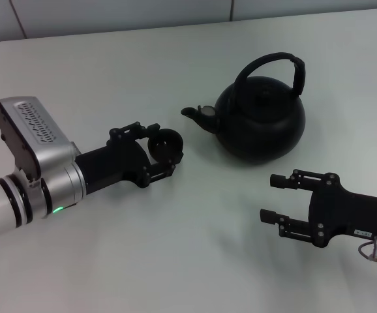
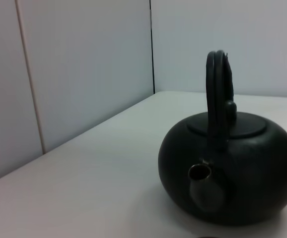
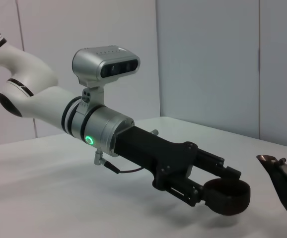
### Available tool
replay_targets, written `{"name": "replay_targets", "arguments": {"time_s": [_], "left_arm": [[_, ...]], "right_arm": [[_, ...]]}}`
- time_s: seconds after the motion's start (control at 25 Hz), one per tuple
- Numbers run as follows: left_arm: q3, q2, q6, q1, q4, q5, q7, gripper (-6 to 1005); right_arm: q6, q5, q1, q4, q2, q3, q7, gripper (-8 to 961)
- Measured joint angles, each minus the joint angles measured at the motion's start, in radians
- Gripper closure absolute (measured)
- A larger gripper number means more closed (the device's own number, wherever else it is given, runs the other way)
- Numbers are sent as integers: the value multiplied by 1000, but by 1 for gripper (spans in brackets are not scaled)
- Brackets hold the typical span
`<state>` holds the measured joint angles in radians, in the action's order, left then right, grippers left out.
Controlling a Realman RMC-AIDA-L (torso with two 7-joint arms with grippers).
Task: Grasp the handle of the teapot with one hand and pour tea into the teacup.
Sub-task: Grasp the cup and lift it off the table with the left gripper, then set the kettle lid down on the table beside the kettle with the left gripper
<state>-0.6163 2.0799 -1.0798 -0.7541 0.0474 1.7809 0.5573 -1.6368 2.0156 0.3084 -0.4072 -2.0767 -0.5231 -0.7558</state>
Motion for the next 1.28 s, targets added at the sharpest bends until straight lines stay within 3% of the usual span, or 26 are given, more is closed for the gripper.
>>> {"name": "replay_targets", "arguments": {"time_s": [1.04,1.28], "left_arm": [[15,0,68,-14,34,2,-31,304],[21,-1,22,-1,21,1,-31,200]], "right_arm": [[3,0,8,-1,2,0,1,314],[6,0,7,1,2,0,1,314]]}}
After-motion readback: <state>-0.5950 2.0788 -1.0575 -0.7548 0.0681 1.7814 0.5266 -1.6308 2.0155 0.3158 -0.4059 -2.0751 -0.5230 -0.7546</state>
